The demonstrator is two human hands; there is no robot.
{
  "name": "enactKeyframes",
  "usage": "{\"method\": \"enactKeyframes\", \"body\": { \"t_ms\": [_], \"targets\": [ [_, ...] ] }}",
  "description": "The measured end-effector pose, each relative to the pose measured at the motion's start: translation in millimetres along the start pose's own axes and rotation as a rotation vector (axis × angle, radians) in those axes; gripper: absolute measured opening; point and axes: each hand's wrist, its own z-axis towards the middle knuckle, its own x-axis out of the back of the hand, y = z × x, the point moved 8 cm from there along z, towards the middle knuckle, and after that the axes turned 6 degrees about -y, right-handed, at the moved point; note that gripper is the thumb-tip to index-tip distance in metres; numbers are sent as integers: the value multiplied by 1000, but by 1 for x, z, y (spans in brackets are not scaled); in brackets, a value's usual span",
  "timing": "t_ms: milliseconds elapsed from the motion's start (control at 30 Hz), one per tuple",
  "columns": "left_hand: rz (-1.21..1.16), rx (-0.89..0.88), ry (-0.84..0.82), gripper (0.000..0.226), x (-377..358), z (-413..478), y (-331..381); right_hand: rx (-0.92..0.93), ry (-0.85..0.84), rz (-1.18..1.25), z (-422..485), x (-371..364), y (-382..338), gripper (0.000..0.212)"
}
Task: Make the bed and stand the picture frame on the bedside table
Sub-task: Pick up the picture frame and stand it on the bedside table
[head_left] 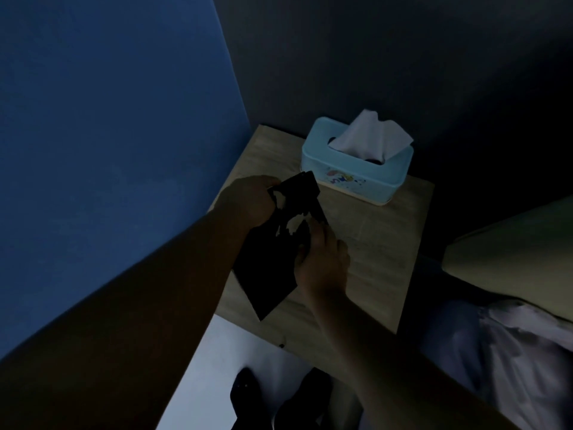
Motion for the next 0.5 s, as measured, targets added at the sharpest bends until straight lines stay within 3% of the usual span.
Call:
{"method": "enactKeyframes", "body": {
  "t_ms": [167,500],
  "targets": [
    [110,-41,-18,42,6,7,14,374,4,-248,6,9,-23,54],
    [425,-145,-101,39,6,18,47,620,34,-468,27,24,-34,49]
  ]
}}
